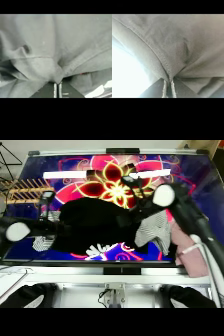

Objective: Fold the shirts.

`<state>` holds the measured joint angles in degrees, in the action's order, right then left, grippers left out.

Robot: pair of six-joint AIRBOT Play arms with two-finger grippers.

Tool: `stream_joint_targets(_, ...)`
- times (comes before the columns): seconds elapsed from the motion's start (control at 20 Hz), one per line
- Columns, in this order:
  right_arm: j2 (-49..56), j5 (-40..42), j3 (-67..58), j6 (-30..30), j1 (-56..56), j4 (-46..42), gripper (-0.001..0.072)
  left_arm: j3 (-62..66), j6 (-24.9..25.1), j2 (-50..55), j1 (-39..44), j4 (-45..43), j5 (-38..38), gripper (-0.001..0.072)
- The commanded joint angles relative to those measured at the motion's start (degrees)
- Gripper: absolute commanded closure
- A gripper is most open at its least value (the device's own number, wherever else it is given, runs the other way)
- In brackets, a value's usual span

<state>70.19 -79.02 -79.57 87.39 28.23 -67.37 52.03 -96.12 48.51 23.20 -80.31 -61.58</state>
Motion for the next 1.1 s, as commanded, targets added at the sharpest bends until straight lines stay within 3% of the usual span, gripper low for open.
stream_joint_targets(0.0, -4.9, -9.6, -1.5, 7.2, 1.5, 1.2, 0.0645, -0.2, -2.2, -5.6, 0.8, -0.9, -2.6, 0.0665)
stream_joint_targets(0.4, -0.3, -6.0, 4.1, 7.9, 10.5, -1.9, 0.0644, -9.6, -2.1, 0.6, 0.9, 1.0, -0.3, 0.0664)
stream_joint_targets(0.6, 0.6, -5.8, 4.1, 8.5, 10.5, -2.1, 0.062, -5.7, -2.0, -1.9, 0.9, 1.2, 0.5, 0.0665)
stream_joint_targets(0.8, 0.7, -5.7, 4.1, 11.0, 10.5, -1.9, 0.0644, -3.8, -2.0, -6.8, 0.9, 1.3, 0.1, 0.0665)
stream_joint_targets(0.85, 0.6, -5.8, 4.1, 11.3, 10.5, -1.8, 0.0633, -3.8, -2.0, -7.8, 0.9, 1.5, -0.9, 0.0665)
stream_joint_targets(0.95, 0.7, -5.6, 4.1, 12.5, 10.5, -1.3, 0.0459, -3.8, -2.0, -8.9, 0.9, 1.5, -3.3, 0.0665)
stream_joint_targets(1.05, 0.7, -4.6, 4.1, 15.3, 10.5, -1.6, 0.0423, -3.8, -2.0, -9.0, 0.9, 1.5, -5.0, 0.0665)
